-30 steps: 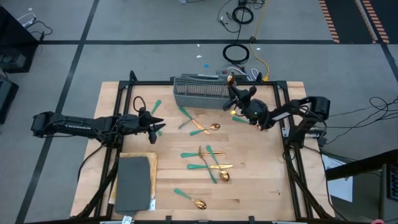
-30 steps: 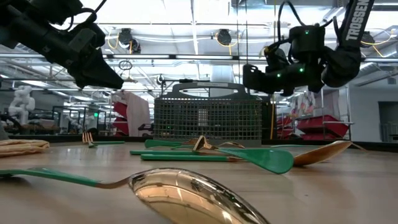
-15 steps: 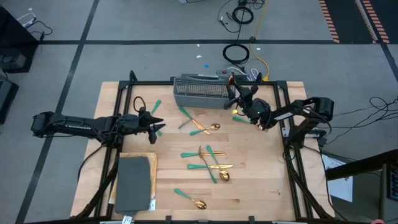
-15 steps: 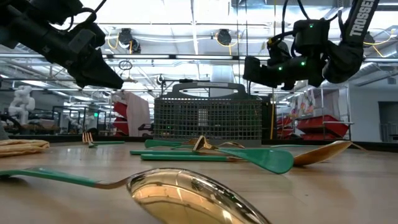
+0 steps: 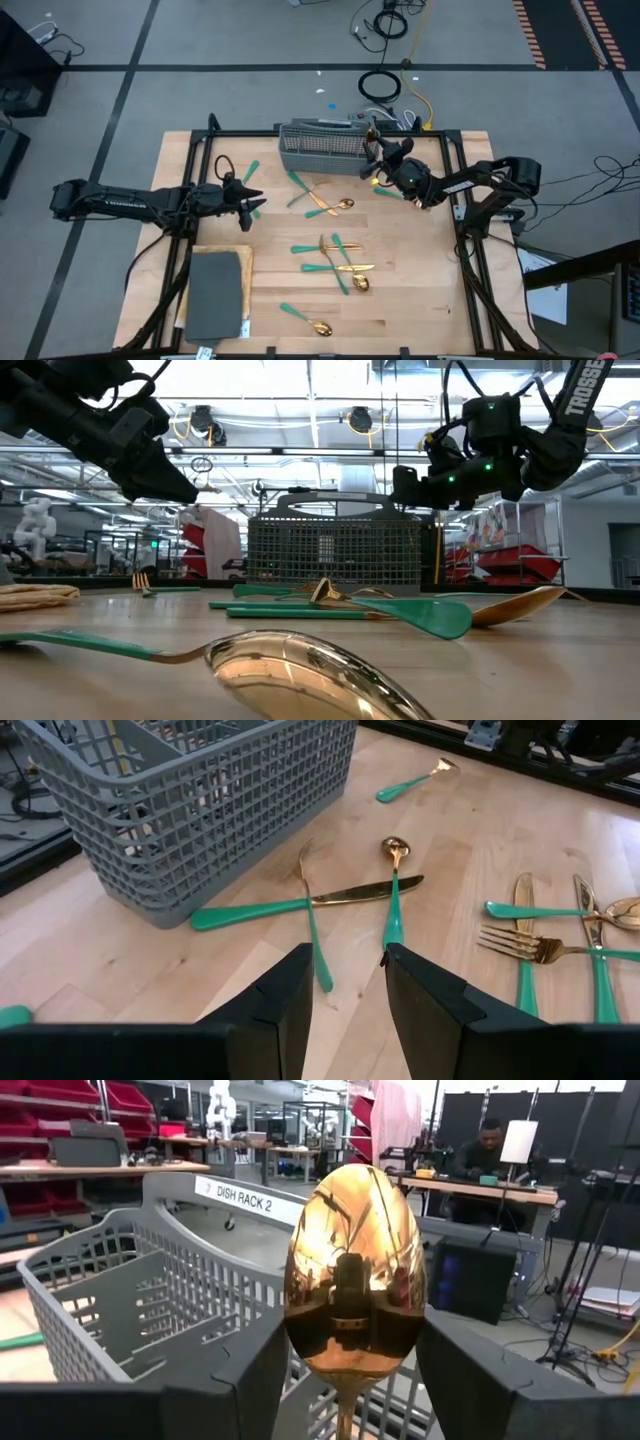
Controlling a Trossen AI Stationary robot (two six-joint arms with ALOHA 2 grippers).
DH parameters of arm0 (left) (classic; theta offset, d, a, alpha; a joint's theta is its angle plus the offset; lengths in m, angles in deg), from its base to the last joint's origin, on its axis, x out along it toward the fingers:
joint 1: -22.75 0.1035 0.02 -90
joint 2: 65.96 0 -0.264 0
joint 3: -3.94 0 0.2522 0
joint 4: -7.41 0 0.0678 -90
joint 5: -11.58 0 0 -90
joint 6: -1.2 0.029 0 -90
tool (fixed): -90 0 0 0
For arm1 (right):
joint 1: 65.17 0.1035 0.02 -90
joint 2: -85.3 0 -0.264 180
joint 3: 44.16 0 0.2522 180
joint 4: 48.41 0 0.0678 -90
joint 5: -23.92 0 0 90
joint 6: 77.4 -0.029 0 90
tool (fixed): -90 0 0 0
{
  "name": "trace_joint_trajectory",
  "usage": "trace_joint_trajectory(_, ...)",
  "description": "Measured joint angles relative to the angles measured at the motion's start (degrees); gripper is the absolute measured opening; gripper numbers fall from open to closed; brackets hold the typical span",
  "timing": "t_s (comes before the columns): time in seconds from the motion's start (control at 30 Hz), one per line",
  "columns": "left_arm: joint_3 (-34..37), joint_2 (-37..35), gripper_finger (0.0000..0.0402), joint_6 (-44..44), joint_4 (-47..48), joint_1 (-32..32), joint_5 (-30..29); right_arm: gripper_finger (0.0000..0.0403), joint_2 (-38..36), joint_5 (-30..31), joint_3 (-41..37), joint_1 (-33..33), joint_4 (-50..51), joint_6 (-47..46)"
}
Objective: Sort silverware
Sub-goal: Put the green spoon into the dishwasher utensil holder, then put the green fork into the dishwasher utensil holder
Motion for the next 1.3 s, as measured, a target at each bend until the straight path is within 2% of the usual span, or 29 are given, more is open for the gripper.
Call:
trace_joint_trajectory(0.43,0.0,0.0,0.0132,0.3,0.0,0.0,0.5,0.0302,-1.0,1.9,0.0,0.2,0.4,2.1)
trace_joint_trajectory(0.7,0.0,0.0,0.0132,0.3,0.0,0.0,0.5,0.0309,-13.2,3.2,0.0,3.5,2.2,7.1)
trace_joint_trajectory(0.8,0.0,0.0,0.0132,0.3,0.0,0.0,0.5,0.0309,-20.0,2.9,0.7,7.1,11.7,7.1)
trace_joint_trajectory(0.93,0.0,0.0,0.0132,0.3,0.0,0.0,0.5,0.0309,-27.4,2.2,4.8,13.0,35.7,2.7)
trace_joint_trajectory(1.03,0.0,0.0,0.0132,0.3,0.1,0.0,0.5,0.0309,-29.8,-6.6,10.1,16.7,54.7,-7.9)
trace_joint_trajectory(1.17,0.0,0.0,0.0132,0.3,0.1,0.0,0.5,0.0309,-26.9,-17.6,16.0,22.3,67.5,-21.6)
trace_joint_trajectory(1.3,0.0,0.0,0.0132,0.3,0.1,0.0,0.5,0.0309,-18.5,-19.8,20.4,28.9,70.5,-27.4)
